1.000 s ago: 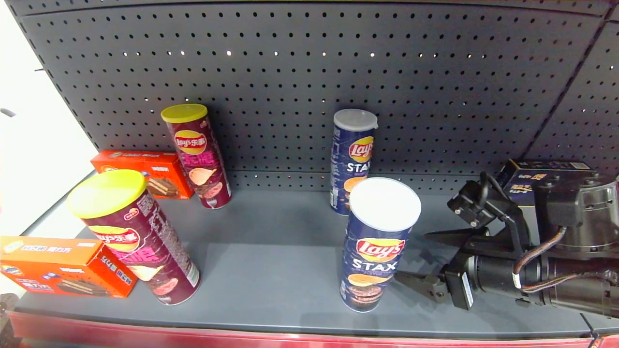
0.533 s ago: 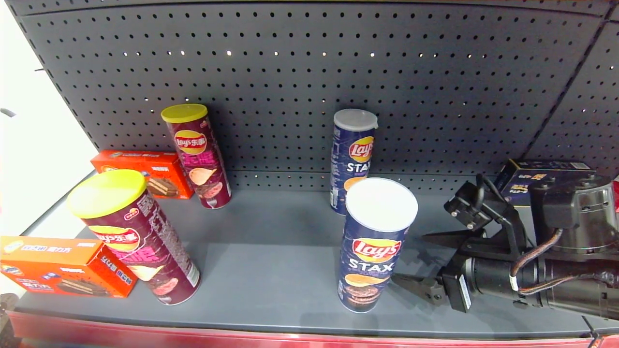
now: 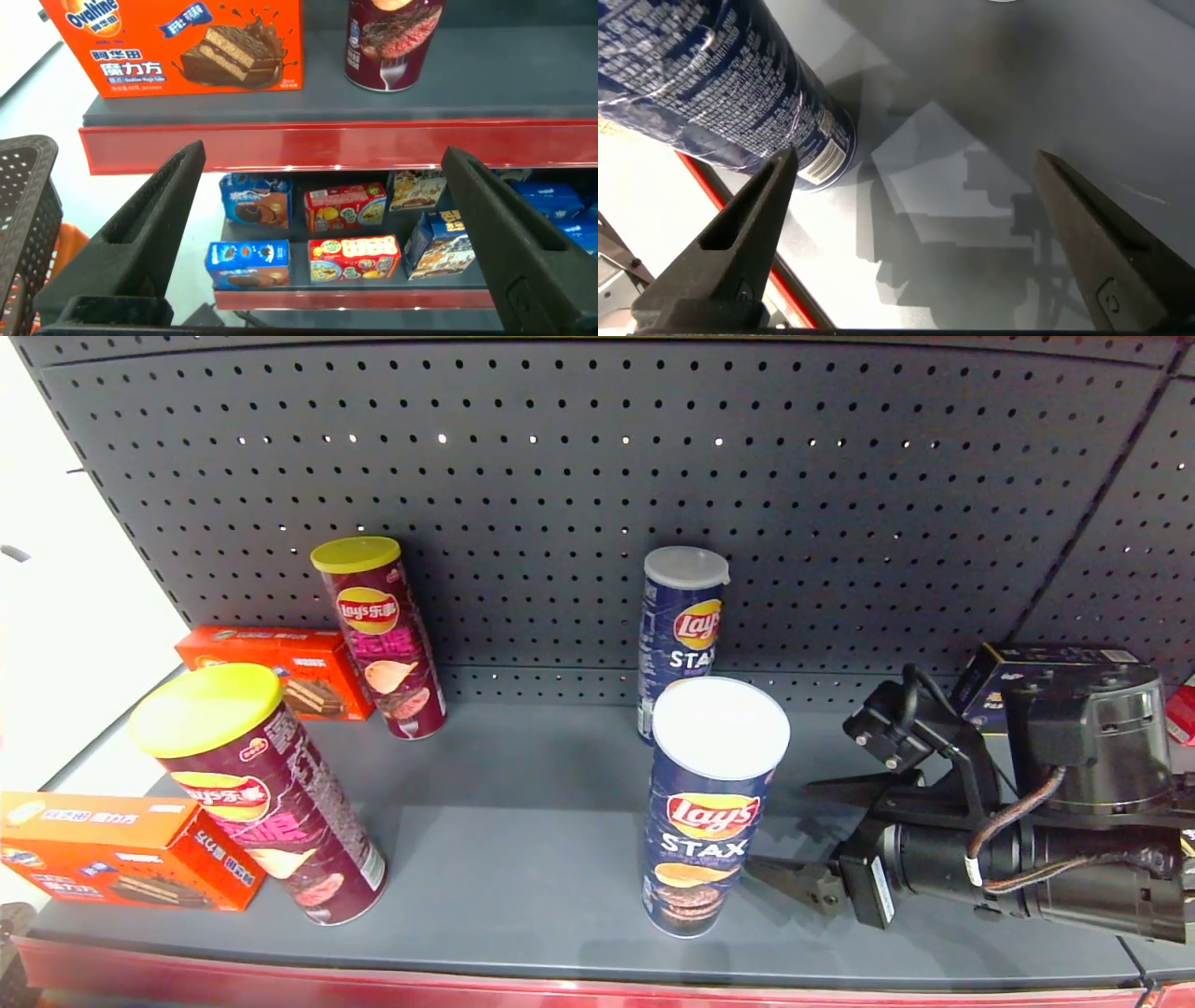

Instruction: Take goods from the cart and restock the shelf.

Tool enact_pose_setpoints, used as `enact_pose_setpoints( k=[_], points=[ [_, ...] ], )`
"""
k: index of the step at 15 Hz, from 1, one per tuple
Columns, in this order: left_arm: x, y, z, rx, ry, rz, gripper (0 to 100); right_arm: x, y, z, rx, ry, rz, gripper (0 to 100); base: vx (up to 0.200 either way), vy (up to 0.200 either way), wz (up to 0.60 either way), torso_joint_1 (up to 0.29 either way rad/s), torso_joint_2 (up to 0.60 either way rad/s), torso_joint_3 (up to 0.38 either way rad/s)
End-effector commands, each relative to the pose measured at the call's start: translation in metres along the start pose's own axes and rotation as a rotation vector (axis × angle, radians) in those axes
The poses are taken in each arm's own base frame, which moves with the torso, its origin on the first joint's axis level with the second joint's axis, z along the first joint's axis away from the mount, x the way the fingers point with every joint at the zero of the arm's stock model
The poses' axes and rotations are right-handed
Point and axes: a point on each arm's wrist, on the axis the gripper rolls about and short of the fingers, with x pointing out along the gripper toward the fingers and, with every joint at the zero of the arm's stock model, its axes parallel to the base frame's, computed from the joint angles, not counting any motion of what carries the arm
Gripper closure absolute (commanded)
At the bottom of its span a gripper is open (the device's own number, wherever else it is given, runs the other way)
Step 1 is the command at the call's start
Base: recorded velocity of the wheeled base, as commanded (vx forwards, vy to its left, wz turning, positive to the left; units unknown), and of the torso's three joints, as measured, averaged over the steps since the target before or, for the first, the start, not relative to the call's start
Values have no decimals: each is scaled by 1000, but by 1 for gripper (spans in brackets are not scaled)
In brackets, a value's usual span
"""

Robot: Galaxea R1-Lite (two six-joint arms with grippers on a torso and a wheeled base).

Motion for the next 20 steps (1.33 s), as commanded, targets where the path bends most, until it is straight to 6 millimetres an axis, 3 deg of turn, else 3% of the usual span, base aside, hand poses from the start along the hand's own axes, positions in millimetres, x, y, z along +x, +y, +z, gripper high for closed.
enact_pose_setpoints(
  k=[1, 7, 10, 12, 14, 16, 17, 18, 19, 20],
  points=[
    [0, 0, 0, 0, 1, 0, 0, 2, 0, 0, 0, 3, 3, 0, 0, 0, 0, 0, 0, 0],
    [0, 0, 0, 0, 1, 0, 0, 1, 1, -2, 0, 8, 5, 0, 0, 0, 0, 0, 0, 0],
    [0, 0, 0, 0, 1, 0, 0, -12, -7, -1, 16, -19, -36, 0, 0, 0, 0, 0, 0, 0],
    [0, 0, 0, -1, 1, 0, 0, -34, -19, 1, 36, -69, -105, 0, 0, 0, 0, 0, 0, 0],
    [0, 0, 0, 0, 1, 0, 0, -74, -36, 2, 66, -160, -236, 0, 0, 0, 0, 0, 0, 0],
    [0, 0, 0, 0, 1, 0, 0, -126, -43, -6, 84, -266, -410, 0, 0, 0, 0, 0, 0, 0],
    [0, 0, 0, 0, 1, 0, 0, -162, -37, -21, 89, -329, -550, 0, 0, 0, 0, 0, 0, 0],
    [0, 0, 0, 0, 1, 0, 0, -172, -31, -28, 88, -352, -588, 0, 0, 0, 0, 0, 0, 0],
    [0, 0, 0, 0, 1, 0, 0, -193, -11, -55, 82, -393, -678, 0, 0, 0, 0, 0, 0, 0],
    [0, 0, 0, 0, 0, 0, 0, -199, 4, -80, 86, -400, -734, 0, 0, 0, 0, 0, 0, 0]
  ],
)
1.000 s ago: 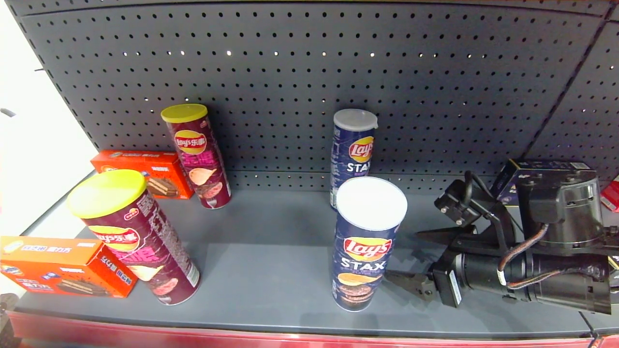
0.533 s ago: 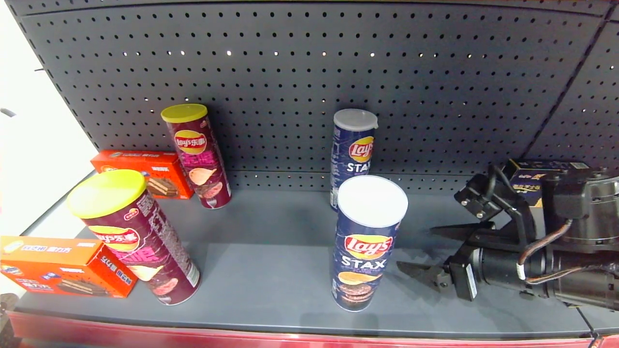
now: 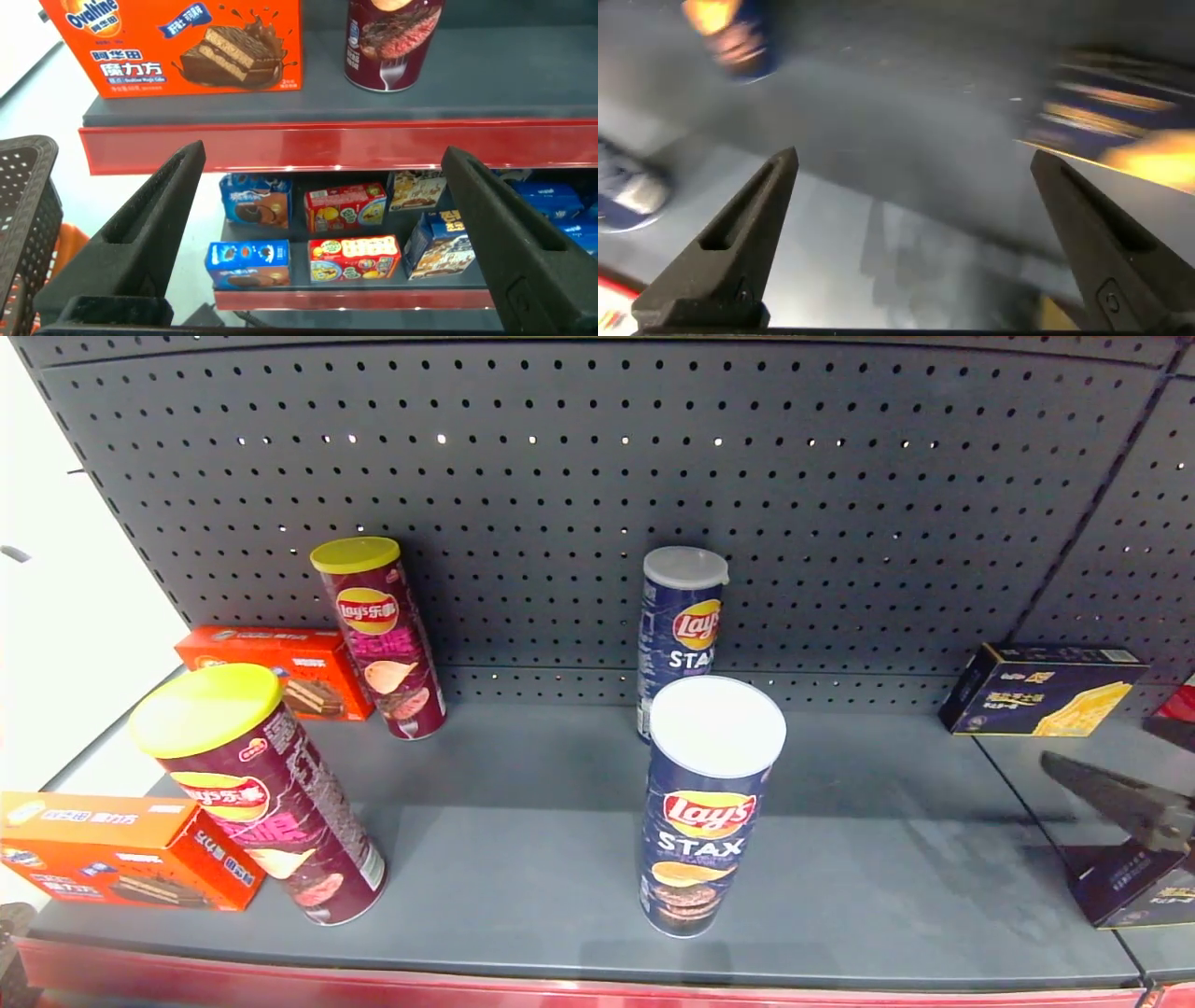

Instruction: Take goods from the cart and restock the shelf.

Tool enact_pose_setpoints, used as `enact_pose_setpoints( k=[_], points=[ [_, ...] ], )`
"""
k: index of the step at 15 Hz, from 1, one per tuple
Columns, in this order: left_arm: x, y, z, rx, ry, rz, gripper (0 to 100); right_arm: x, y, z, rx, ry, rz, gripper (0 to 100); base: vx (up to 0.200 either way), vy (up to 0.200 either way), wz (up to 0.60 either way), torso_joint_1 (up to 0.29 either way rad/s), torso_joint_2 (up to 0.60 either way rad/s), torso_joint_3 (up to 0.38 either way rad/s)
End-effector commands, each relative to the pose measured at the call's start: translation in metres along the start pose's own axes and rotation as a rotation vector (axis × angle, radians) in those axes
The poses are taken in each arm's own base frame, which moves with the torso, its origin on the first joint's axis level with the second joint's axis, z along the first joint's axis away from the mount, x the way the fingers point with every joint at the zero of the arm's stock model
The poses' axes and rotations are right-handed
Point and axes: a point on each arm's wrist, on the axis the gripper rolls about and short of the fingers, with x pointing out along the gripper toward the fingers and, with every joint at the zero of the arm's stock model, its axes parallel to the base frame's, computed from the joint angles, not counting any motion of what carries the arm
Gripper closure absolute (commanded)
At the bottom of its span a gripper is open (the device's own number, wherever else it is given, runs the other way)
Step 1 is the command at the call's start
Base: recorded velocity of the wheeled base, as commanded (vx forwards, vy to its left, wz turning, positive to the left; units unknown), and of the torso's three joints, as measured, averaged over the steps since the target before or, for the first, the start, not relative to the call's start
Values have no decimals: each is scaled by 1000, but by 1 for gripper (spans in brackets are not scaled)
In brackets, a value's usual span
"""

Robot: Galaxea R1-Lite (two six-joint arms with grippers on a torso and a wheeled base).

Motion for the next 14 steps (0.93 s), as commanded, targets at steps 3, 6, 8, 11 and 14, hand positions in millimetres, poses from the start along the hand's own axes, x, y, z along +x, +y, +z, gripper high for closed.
enact_pose_setpoints(
  k=[3, 6, 8, 11, 14],
  points=[
    [0, 0, 0, 0, 0, 0, 0, -107, 23, -102, -3, -97, -314, 0, 0, 0, 0, 0, 0, 0],
    [0, 0, 0, 2, 0, 0, 0, -117, 35, -152, 55, -37, -370, 0, 0, 0, 0, 0, 0, 0],
    [0, 0, 0, 2, 0, 0, 0, -116, 34, -156, 103, -21, -367, 0, 0, 0, 0, 0, 0, 0],
    [0, 0, 0, 2, 0, 2, 0, -116, 34, -160, 112, 23, -320, 0, 0, 0, 0, 0, 0, 0],
    [0, 0, 0, -3, -2, 5, 0, -116, 34, -160, 128, 23, -336, 0, 0, 0, 0, 0, 0, 0]
  ],
)
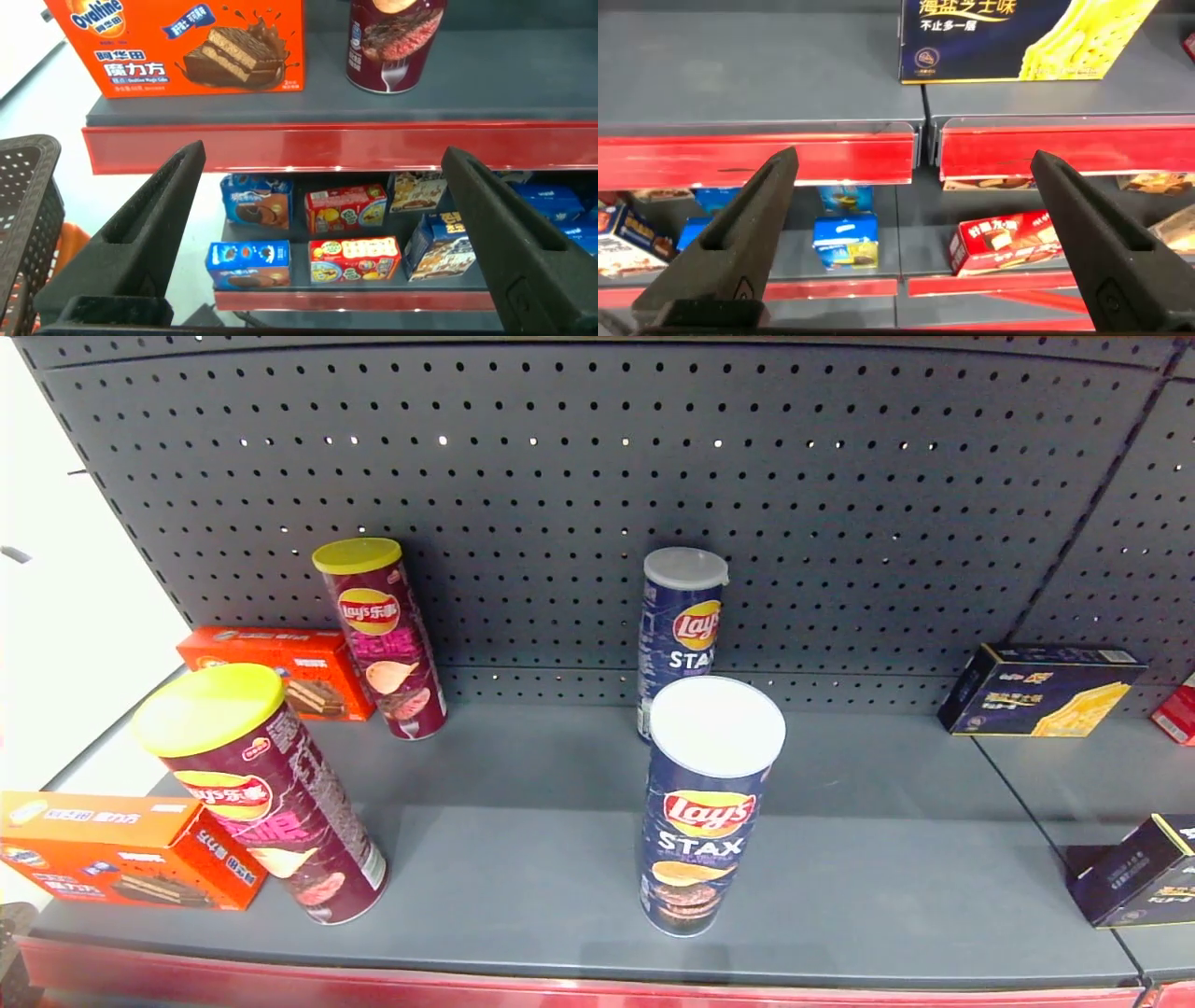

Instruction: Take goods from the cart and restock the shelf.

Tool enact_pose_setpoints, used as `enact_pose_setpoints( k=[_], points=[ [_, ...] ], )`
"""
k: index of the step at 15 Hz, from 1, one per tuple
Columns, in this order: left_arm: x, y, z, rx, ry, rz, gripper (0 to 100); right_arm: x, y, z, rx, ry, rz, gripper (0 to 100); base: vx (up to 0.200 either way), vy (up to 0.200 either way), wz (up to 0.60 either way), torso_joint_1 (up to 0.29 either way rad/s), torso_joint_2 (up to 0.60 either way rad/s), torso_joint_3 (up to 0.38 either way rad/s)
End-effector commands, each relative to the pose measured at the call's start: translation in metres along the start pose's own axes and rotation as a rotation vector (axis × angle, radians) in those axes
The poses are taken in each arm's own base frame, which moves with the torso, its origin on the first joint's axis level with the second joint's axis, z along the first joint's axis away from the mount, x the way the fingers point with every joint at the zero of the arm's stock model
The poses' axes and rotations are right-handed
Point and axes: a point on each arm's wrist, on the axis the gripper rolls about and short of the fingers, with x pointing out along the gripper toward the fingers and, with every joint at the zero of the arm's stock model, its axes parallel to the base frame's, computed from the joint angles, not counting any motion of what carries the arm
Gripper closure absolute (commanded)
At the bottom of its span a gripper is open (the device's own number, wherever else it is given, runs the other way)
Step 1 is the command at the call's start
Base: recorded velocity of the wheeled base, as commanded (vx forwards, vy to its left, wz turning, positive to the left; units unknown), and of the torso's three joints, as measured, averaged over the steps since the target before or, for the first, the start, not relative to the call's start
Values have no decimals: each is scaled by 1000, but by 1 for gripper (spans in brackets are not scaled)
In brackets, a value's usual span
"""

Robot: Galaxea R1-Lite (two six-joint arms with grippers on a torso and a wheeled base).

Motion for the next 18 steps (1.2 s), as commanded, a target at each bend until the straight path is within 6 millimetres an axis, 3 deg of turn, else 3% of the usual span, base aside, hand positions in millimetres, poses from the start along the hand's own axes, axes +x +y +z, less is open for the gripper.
enact_pose_setpoints(
  k=[1, 3, 18],
  points=[
    [0, 0, 0, 2, 1, -2, 0, 0, 0, -1, 1, -2, 9, 0, 0, 0, 0, 0, 0, 0],
    [0, 0, 0, -1, 1, 1, 0, -4, -3, -2, -15, -60, 147, 0, 0, 0, 0, 0, 0, 0],
    [0, 1, 0, -27, -3, 50, 0, -7, -3, -3, -9, -92, 143, 0, 0, -13, 0, 0, 0, 0]
  ],
)
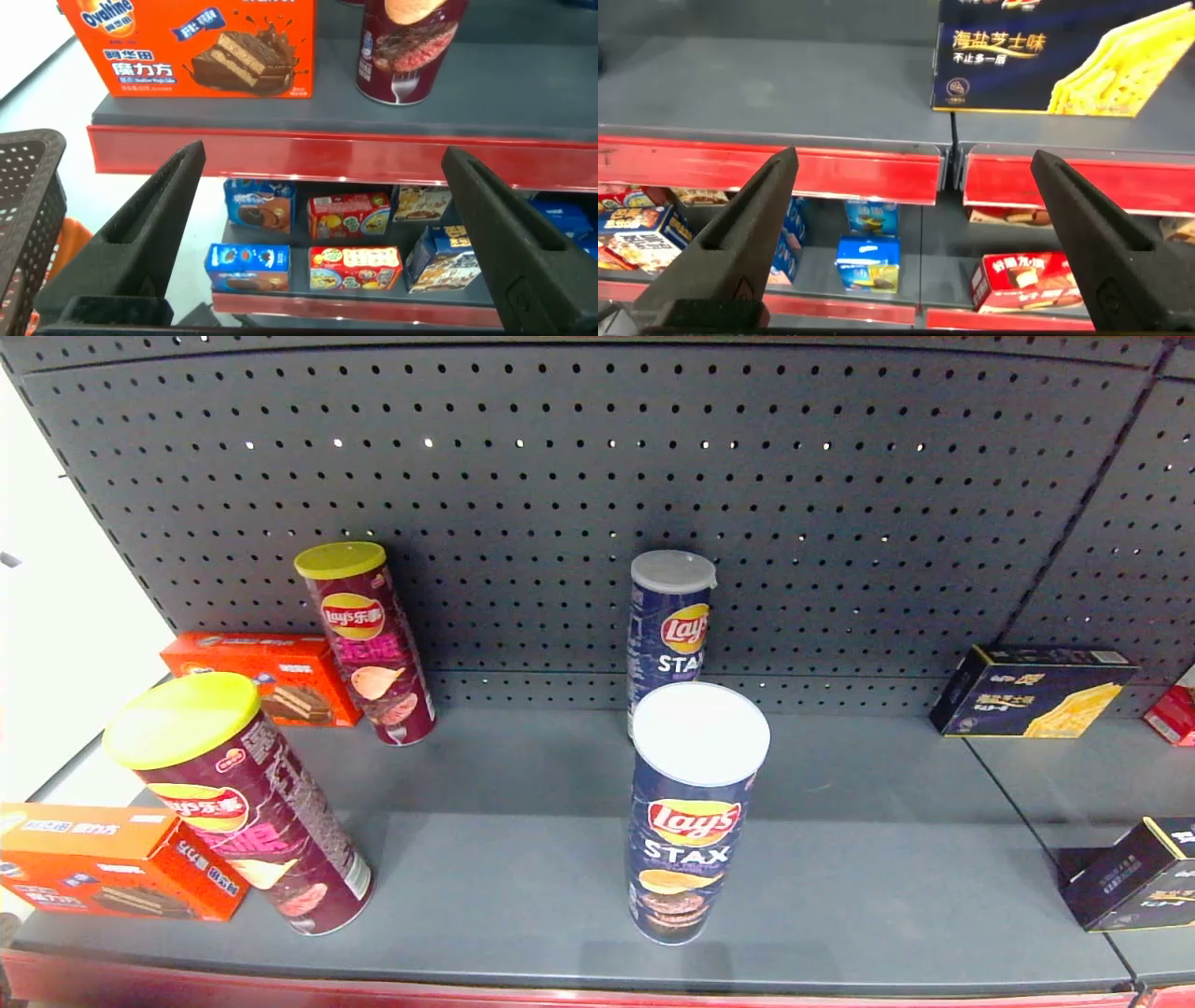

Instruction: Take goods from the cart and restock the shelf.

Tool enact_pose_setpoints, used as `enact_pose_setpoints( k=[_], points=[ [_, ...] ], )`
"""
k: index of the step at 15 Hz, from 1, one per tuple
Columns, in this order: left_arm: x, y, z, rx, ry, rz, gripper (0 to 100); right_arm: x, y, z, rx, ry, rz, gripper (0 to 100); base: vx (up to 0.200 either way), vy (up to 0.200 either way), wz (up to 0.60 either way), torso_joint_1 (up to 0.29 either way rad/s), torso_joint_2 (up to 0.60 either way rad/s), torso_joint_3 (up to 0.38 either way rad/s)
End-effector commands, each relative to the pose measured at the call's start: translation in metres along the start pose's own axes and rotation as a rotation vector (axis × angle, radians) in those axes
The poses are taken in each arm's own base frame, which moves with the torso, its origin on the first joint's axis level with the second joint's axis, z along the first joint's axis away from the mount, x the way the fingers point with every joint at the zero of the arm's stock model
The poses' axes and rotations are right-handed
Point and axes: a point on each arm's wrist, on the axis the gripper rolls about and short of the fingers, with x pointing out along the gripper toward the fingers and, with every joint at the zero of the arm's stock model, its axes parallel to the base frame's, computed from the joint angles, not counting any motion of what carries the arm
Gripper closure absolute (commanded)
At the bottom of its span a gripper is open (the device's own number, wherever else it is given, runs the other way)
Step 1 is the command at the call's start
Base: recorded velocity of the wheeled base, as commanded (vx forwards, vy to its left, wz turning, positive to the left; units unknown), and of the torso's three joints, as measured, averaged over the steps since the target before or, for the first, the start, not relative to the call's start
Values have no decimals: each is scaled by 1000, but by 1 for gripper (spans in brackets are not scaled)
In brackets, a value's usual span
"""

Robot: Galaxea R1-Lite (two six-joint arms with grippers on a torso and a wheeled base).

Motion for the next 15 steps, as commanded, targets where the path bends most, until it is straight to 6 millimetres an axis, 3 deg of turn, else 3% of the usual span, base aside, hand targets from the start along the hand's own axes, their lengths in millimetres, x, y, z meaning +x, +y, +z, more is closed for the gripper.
enact_pose_setpoints(
  k=[1, 15],
  points=[
    [0, 0, 0, 0, 1, 0, 0, 0, 0, 0, 0, 3, 0, 0, 0, 0, 0, 0, 0, 0],
    [0, 0, 0, 0, 0, 1, 0, 0, 0, 0, 0, 3, 0, 0, 0, 0, 0, 0, 0, 0]
  ],
)
